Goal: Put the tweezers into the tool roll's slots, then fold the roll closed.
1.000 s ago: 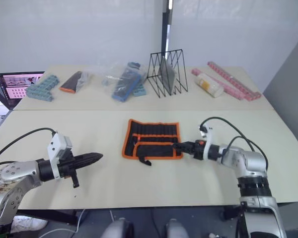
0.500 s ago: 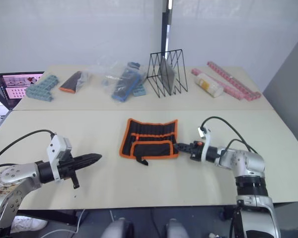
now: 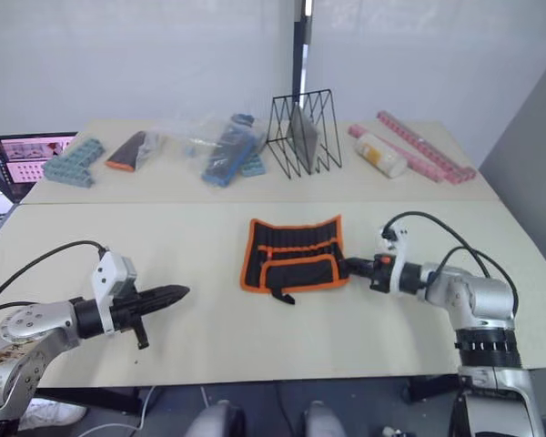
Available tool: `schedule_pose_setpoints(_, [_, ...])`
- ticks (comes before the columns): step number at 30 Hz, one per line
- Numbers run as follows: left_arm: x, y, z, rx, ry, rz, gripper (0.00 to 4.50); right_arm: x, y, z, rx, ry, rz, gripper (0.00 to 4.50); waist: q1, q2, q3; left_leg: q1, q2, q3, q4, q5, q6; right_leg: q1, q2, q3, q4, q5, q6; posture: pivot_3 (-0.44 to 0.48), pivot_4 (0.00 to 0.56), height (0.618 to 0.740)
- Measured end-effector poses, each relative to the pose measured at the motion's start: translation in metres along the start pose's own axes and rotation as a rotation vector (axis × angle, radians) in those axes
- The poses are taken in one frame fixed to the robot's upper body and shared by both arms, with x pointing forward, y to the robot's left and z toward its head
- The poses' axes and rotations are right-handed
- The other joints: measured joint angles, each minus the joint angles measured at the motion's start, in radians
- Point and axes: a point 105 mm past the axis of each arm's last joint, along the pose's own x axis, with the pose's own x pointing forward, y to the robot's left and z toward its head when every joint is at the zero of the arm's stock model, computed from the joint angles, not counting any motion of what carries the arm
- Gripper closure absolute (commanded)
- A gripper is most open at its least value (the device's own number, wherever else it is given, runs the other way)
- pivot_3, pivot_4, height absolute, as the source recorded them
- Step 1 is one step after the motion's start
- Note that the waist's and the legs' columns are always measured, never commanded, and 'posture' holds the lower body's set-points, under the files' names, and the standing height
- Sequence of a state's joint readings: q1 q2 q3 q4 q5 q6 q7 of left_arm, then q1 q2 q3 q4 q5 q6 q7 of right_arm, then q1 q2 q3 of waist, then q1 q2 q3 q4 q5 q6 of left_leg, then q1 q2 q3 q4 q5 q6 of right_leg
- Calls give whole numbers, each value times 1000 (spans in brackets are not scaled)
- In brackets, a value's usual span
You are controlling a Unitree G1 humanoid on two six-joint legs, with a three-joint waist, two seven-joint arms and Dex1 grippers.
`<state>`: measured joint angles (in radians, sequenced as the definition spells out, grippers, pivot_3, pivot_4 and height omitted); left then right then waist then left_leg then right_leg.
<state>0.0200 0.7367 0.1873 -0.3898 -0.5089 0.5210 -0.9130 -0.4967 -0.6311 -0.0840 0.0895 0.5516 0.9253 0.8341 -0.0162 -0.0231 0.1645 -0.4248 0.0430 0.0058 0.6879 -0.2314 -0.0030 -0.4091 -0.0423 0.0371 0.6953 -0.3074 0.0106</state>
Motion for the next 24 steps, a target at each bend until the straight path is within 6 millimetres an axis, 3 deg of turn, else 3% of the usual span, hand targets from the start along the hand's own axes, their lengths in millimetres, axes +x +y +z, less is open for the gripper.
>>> schedule_pose_setpoints(5, [4,-1,-2,2,-1,-9,4500,17,12,15,-196,128,-47,4472,-2,0,0,-1,0,2,-1,0,0,-3,0,2,1,0,0,0,150,685])
schedule_pose_setpoints(10, [6,-2,-2,7,3,-12,4500,33,37,29,-371,192,-28,4472,1,0,0,-9,0,3,-1,0,0,-13,0,3,4,0,0,0,150,685])
schedule_pose_setpoints(24, [11,-4,-4,2,5,-12,4500,51,75,35,-443,275,81,4472,2,0,0,-9,0,3,-1,0,0,-14,0,3,5,1,0,0,150,685])
